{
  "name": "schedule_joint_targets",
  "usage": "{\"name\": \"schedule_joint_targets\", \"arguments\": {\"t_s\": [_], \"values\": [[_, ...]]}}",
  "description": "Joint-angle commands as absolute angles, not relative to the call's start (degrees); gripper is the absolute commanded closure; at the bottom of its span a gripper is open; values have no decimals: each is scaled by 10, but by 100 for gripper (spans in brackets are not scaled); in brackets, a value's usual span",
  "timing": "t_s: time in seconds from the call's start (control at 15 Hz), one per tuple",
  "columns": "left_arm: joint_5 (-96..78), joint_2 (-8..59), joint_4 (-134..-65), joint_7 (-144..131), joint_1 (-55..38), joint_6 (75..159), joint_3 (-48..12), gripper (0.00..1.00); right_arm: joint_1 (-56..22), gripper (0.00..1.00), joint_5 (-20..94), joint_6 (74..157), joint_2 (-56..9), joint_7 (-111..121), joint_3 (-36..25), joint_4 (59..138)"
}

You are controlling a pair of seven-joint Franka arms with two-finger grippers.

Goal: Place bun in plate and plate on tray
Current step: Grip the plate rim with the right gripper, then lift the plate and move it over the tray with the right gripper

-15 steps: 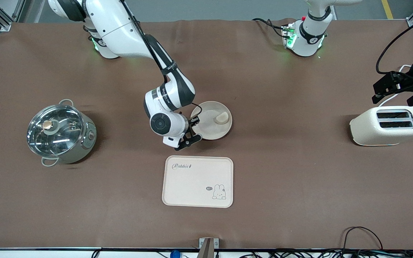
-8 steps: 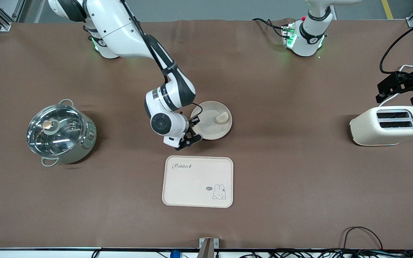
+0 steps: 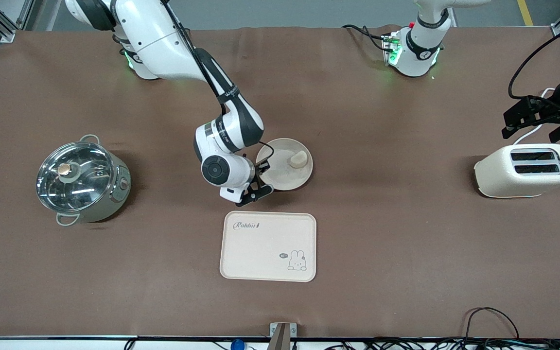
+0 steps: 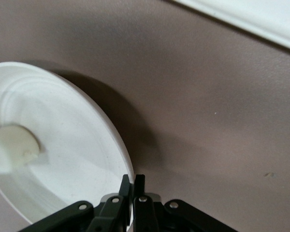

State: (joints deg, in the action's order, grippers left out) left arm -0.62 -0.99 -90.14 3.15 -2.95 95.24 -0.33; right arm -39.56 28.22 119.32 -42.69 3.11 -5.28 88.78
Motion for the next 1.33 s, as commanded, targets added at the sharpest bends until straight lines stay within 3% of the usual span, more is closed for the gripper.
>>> {"name": "schedule_joint_targets", "arguments": {"t_s": [0.0, 0.53, 1.07, 1.27], "values": [[-11, -4, -886, 28, -27, 939, -6, 0, -375, 99, 292, 1129, -423, -11, -50, 833], [-11, -4, -887, 28, -29, 939, -6, 0, -277, 99, 297, 1107, -433, -33, -50, 752], [-11, -4, -887, 30, -27, 939, -6, 0, -239, 99, 355, 1178, -553, -86, -47, 607], [-11, -4, -887, 30, -27, 939, -6, 0, -239, 99, 380, 1233, -585, -86, -41, 597]]}}
